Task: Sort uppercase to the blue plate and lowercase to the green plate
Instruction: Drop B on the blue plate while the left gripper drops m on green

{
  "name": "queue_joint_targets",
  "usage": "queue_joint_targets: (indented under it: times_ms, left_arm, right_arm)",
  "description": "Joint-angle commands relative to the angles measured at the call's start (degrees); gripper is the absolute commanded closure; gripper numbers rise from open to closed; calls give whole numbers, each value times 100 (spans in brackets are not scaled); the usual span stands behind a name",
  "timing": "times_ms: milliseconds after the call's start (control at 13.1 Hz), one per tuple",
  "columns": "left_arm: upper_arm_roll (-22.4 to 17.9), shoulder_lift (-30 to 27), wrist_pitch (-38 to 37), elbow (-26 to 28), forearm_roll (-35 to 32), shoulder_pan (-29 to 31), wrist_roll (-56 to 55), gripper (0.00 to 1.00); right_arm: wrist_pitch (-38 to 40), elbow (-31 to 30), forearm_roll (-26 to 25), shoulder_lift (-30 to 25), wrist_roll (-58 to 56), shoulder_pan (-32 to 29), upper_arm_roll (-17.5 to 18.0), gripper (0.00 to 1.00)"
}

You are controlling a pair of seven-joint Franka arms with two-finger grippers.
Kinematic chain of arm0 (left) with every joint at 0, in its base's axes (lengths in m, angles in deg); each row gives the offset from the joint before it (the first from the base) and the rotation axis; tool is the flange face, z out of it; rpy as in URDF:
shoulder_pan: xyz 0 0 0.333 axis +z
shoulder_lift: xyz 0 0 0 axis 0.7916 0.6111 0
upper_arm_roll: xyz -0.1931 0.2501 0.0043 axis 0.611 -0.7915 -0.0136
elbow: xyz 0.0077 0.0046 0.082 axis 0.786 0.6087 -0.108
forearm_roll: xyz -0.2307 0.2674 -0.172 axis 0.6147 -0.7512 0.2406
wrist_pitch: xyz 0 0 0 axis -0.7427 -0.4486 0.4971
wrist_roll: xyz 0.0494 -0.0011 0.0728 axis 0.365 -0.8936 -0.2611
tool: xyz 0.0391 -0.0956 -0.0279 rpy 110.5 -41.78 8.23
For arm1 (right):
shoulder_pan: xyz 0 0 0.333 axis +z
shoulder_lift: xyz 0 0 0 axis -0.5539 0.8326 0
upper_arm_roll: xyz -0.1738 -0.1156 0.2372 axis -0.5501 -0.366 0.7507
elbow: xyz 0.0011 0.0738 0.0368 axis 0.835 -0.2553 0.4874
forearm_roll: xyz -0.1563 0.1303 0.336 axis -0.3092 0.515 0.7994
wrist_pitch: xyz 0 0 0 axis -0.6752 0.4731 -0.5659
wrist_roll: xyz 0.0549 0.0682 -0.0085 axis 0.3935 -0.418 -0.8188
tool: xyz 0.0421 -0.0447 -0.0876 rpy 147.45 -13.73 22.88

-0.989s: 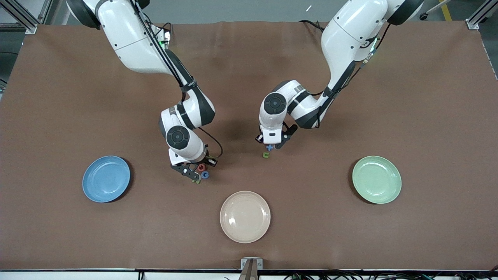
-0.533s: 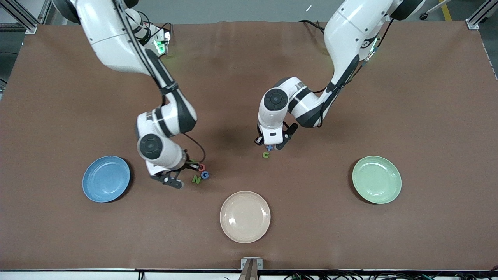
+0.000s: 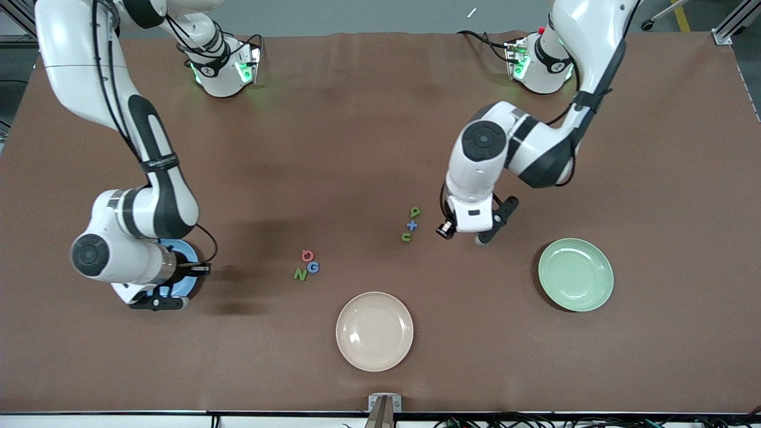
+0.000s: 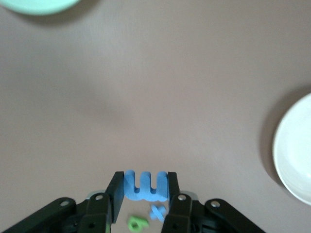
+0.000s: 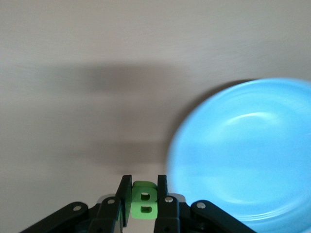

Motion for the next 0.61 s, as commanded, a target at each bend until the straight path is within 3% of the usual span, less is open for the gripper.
queue_joint_targets:
  times_ms: [0,152,228,304,380,533]
  left_arm:
    - [51,-2,-263,69,-77,705,1222,100]
    - [51,68,-300,104,-77,1215,2083,100]
    - [51,164,-300,104,-77,1435,2636,100]
    - [34,270,-291,87,-85,1628,3129,100]
    - [34,323,-283,69,-181,1831,3473,100]
    - [43,516,-213,43,-585,2314,4220,99]
  right_arm:
    - [-190,-51,-349,25,-903,-600,112,98]
    - [-288,-60,-551,121,-1115,-760,112,90]
    - [-297,-60,-578,157,-1116,-751,112,69]
    - [-340,-60,-570,183,-1116,-742,112,30]
    - [-349,-51,-561,183,-1081,-734,112,21]
    - [-358,-51,-500,157,-1046,-681,121,13]
